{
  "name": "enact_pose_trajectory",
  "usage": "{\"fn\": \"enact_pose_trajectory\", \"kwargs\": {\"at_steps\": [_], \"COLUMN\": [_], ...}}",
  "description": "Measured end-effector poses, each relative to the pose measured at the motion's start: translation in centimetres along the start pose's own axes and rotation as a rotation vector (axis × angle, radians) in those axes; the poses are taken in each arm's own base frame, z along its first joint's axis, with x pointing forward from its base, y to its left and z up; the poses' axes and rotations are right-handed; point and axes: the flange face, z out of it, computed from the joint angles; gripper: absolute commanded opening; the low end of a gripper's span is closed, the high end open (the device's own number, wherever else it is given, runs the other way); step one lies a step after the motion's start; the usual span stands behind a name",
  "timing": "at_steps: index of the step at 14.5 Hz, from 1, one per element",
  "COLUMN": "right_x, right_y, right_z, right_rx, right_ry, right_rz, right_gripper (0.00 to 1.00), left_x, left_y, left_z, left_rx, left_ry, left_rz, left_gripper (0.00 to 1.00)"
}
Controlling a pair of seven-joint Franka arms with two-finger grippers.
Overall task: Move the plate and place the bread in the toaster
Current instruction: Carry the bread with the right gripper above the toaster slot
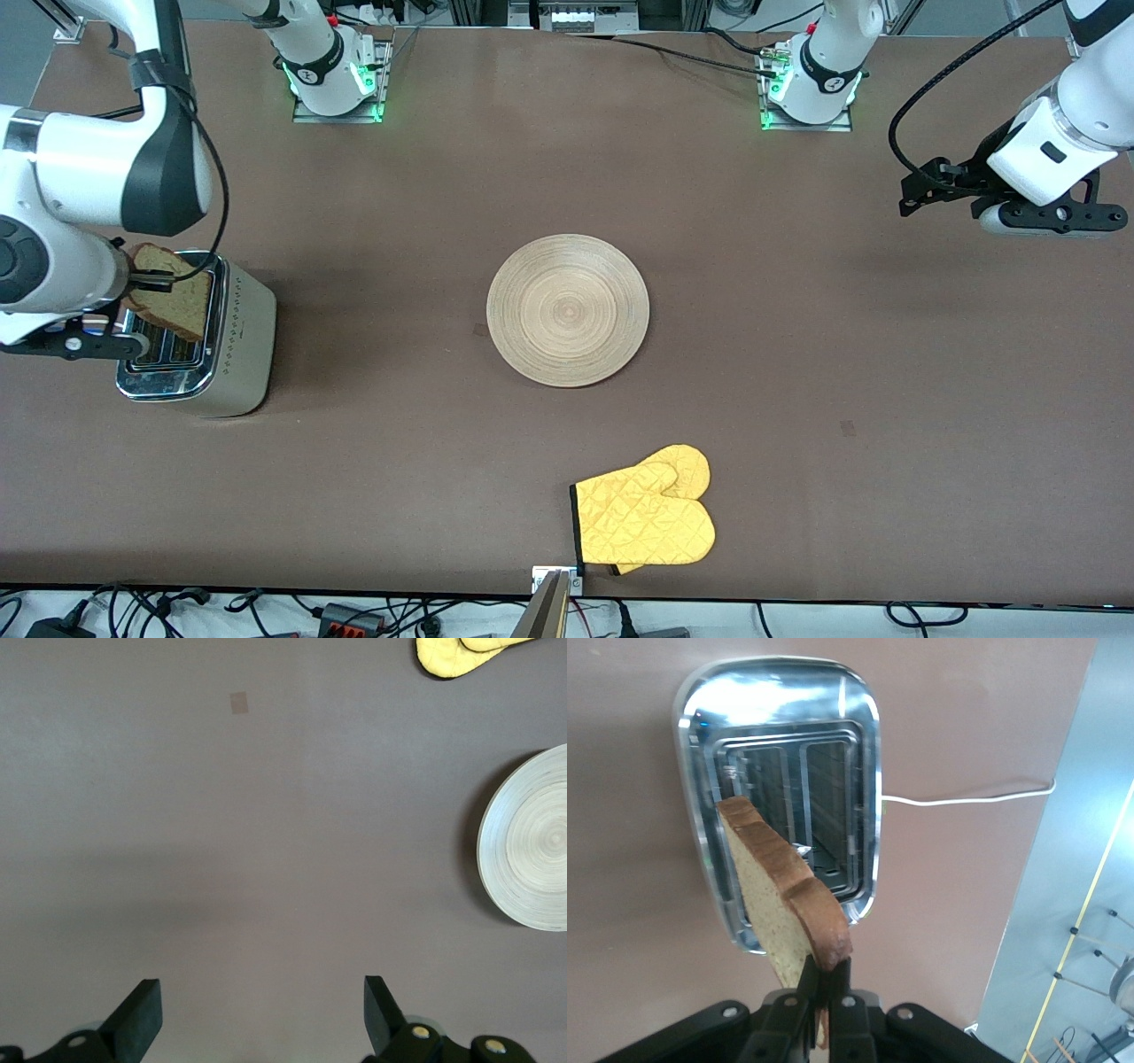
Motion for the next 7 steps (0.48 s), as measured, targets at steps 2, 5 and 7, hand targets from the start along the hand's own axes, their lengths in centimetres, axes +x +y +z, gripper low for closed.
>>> {"fn": "enact_pose_trajectory", "kwargs": {"at_steps": [2, 5, 7], "right_x": [0.5, 1.5, 2.0], "right_y": [0.9, 0.4, 0.3], "right_z": [0.7, 1.8, 2.6], "right_rx": [0.002, -0.006, -0.011], "right_ry": [0.002, 0.004, -0.004], "right_rz": [0.006, 0.0, 0.0], "right_gripper": [0.0, 0.0, 0.0], "left_x": [0.0, 0.0, -0.1], "left_y": [0.0, 0.4, 1.1], "left_z": [0.0, 0.1, -0.1], "left_rx": [0.0, 0.001, 0.004], "left_ry": [0.0, -0.003, 0.0], "left_rz": [0.0, 0.007, 0.021], "left_gripper": [1.0, 1.0, 1.0]}}
